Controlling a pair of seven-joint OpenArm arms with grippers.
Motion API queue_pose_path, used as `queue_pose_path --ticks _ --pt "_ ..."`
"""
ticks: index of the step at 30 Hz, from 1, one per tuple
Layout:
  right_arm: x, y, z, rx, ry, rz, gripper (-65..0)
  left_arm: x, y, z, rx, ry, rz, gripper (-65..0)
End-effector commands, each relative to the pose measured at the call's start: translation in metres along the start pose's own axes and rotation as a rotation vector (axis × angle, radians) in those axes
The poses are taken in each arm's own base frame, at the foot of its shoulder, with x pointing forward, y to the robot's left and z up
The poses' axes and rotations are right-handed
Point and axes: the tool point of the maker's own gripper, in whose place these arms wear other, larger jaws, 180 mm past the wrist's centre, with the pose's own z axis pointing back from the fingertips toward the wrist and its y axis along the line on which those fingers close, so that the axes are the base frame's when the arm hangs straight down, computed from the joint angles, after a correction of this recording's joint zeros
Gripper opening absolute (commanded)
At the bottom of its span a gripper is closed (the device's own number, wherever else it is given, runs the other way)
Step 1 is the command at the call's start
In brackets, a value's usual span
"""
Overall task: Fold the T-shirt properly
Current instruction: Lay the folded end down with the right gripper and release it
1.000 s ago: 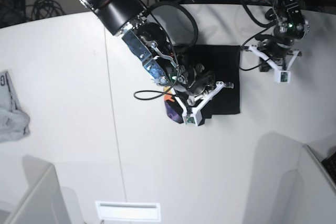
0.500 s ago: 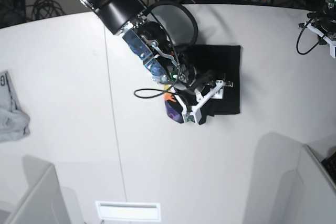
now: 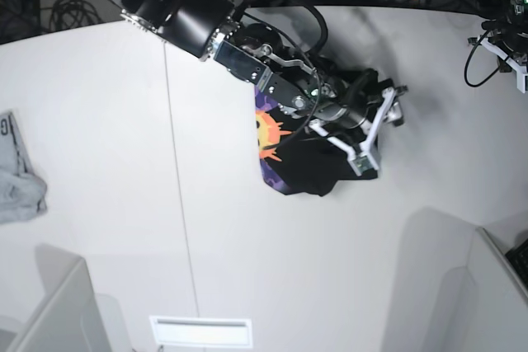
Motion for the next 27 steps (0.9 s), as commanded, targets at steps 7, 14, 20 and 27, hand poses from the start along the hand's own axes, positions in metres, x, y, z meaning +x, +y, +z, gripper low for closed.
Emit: queue_pose_path --ticks 7,14,20,27 --pt "0.049 0.072 0.029 0.257 -0.118 0.153 -25.2 0.002 0.005 -0.003 -0.001 -0.01 0.009 -65.0" --pt "0.051 0.042 0.043 0.216 -0.144 0.152 -25.4 -0.001 0.004 -0.003 -0.009 -0.007 0.011 -65.0" --pt "0.054 0.003 0.047 0.15 -0.17 0.03 -28.2 0.003 0.002 -0.003 -0.017 -0.016 -0.002 -65.0" --pt "0.048 -0.087 0.061 -0.022 -0.193 -0.119 -65.0 0.011 -0.012 0.007 -0.025 -0.055 -0.024 -65.0"
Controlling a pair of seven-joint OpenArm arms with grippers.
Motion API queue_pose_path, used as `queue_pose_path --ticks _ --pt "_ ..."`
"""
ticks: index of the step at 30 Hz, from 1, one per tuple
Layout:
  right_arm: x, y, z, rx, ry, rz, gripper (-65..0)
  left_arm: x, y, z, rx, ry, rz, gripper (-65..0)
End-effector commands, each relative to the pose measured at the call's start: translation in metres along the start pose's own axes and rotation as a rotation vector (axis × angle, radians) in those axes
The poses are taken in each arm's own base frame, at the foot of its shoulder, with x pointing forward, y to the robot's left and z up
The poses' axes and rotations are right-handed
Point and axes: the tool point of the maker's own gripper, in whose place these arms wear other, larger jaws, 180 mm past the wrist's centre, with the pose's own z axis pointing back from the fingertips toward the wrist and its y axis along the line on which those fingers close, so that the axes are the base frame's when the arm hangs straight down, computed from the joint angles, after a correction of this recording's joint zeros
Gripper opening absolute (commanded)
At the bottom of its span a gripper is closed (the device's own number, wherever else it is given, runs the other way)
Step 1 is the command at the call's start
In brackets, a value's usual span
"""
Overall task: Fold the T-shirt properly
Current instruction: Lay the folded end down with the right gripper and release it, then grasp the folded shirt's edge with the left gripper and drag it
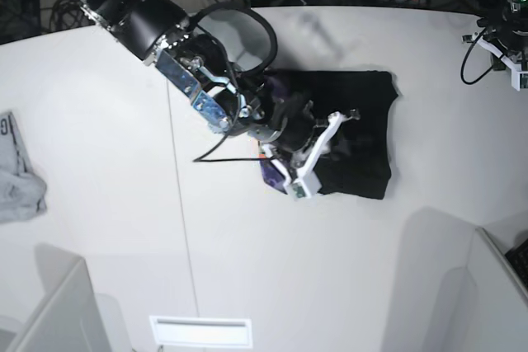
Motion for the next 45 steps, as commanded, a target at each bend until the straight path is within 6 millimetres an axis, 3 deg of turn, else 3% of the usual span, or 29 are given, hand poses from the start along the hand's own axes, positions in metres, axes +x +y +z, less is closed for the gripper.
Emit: queue_pose_path --ticks 1,6,9,15,17,19,25,30,33,37,40,45 --pt "0.015 -0.01 0.005 -0.014 -0.051 -0.02 -65.0 0.014 0.0 0.006 0.005 -0.048 -0.025 -65.0" --pt "0.016 -0.075 0.035 -0.14 -0.125 -0.193 -65.0 0.021 -0.051 -0.004 -0.115 -0.065 -0.054 -65.0" --pt "0.011 -0.092 0.05 -0.173 -0.144 -0.217 -65.0 0.032 -0.07 -0.004 -0.182 -0.127 0.017 -63.4" --pt "-0.001 -0.109 0.068 -0.215 -0.127 -0.195 -65.0 0.068 -0.1 0.009 -0.374 -0.301 0.146 -17.6" --pt "-0.005 -0.112 0.07 -0.223 -0.12 -0.196 -65.0 0.076 -0.103 0.008 -0.397 -0.327 0.164 -6.4" --pt "-0.014 -0.112 0.069 -0.226 -0.105 -0.206 -65.0 0.085 -0.1 0.004 -0.385 -0.34 0.216 0.0" --pt "-0.022 -0.111 0.069 -0.226 -0.089 -0.212 -65.0 0.109 -0.142 -0.018 -0.503 -0.324 0.277 0.0" --pt "-0.027 -0.113 0.07 -0.231 -0.084 -0.219 -65.0 0.099 -0.172 -0.055 -0.577 -0.208 0.402 0.0" --pt "-0.029 -0.117 0.073 -0.242 -0.079 -0.211 -65.0 0.097 -0.19 -0.068 -0.621 -0.162 0.42 0.0" --pt "-0.027 -0.121 0.078 -0.252 -0.081 -0.199 -65.0 0.094 -0.209 -0.077 -0.666 -0.117 0.424 0.0" --pt "-0.028 -0.122 0.078 -0.252 -0.079 -0.199 -65.0 0.088 -0.213 -0.081 -0.673 -0.095 0.432 0.0" --pt "-0.029 -0.126 0.081 -0.262 -0.075 -0.193 -65.0 0.087 -0.232 -0.079 -0.702 -0.062 0.404 0.0"
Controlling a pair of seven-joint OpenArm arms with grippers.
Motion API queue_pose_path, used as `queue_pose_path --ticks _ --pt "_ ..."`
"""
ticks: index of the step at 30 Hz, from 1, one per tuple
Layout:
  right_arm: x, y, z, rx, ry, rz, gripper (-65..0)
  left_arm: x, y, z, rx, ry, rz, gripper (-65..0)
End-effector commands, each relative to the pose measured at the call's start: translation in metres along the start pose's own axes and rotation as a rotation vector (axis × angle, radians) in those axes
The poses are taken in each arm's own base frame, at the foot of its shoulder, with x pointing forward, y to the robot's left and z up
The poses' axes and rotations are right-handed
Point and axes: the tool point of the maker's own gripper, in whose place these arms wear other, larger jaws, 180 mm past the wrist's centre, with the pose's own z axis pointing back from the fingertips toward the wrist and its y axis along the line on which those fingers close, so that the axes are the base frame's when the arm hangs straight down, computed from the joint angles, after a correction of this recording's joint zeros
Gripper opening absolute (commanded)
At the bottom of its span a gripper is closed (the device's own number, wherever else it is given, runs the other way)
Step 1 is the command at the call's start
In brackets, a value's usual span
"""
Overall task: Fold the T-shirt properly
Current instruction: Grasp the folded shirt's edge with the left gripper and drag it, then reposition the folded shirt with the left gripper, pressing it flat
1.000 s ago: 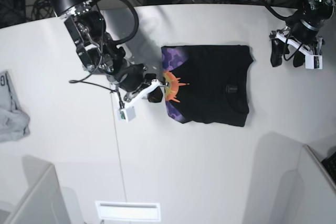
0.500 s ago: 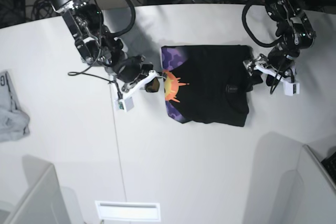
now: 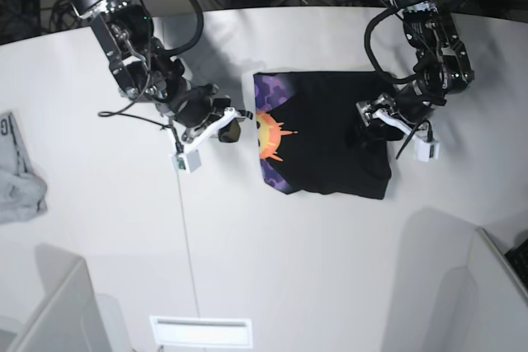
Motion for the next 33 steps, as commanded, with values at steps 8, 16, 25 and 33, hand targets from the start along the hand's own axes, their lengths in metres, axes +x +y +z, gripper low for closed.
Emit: queue_pose_path --ticks 8,16,25,33 --pt "0.018 0.01 0.016 0.038 -0.08 -0.006 -65.0 -0.008 -0.001 -0.002 0.019 0.033 0.022 -32.9" --pt "0.03 -0.035 0.049 -0.057 -0.176 -0.122 -65.0 -0.023 -0.009 -0.008 0.023 0.137 -0.062 -65.0" --pt "0.016 -0.085 0.085 -0.186 -0.218 -0.223 -65.0 -0.032 -0.027 -0.018 -0.02 0.322 -0.39 -65.0" --pt "0.001 -0.122 0.108 -0.287 -0.234 -0.286 -65.0 -0.034 -0.059 -0.032 -0.088 0.429 -0.656 -65.0"
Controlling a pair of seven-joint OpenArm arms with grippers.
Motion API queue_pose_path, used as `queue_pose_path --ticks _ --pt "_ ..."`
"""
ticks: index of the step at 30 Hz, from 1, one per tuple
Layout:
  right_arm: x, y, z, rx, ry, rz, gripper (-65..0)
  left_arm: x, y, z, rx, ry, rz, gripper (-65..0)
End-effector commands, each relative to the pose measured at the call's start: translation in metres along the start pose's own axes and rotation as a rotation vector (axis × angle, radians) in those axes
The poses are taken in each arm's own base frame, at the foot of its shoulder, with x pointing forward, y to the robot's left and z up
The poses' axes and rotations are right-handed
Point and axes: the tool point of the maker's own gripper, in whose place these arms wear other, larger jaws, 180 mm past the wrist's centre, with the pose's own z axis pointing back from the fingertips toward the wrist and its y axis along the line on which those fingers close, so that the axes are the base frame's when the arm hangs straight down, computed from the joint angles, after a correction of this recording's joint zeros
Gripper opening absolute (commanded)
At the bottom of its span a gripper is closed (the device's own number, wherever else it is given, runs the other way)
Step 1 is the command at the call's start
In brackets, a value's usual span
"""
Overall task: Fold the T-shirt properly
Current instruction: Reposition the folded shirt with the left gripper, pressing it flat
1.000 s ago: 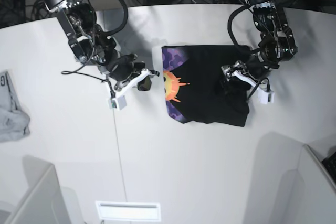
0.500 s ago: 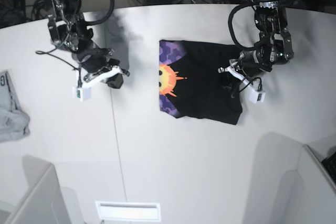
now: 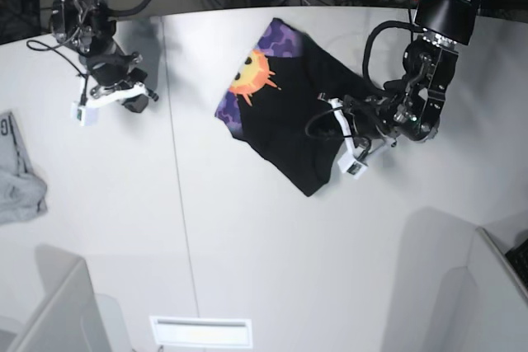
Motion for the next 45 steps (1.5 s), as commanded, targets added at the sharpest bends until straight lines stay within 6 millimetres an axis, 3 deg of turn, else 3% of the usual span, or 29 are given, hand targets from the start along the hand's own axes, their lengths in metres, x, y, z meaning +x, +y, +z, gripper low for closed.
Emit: queue_pose_path --ticks 1,9,15,22,27,30,37,45 --pt "0.013 0.0 0.005 0.008 -0.041 0.013 -65.0 0.008 -0.001 0.002 0.001 0.001 -0.043 -65.0" --pt "0.003 -0.04 0.026 -0.097 -0.078 -0.121 -65.0 0.042 -0.042 -0.014 -0.059 0.049 -0.299 -65.0" --pt "-0.008 -0.051 0.041 -0.137 -0.1 -0.205 -65.0 0.058 -0.063 -0.019 -0.075 0.093 -0.487 -65.0" --pt "-0.019 -0.044 0.039 -0.129 -0.097 -0.255 -65.0 0.066 -0.07 -0.02 -0.06 0.146 -0.773 -65.0" --pt "-0.022 -0.043 0.039 -0.126 -0.096 -0.267 -65.0 0.054 -0.049 -0.023 0.036 0.249 -1.083 -65.0" --pt "-0.021 -0.041 0.038 -0.122 -0.096 -0.268 -65.0 0.054 -0.058 -0.029 0.038 0.221 -1.197 -65.0" --pt "-0.023 -0.039 0.037 -0.121 -0.1 -0.286 -65.0 0.045 -0.072 -0.043 0.037 0.218 -1.222 -65.0" --pt "-0.016 -0.036 0.034 -0.111 -0.113 -0.281 -65.0 0.053 -0.055 -0.071 0.055 0.256 -0.923 -65.0"
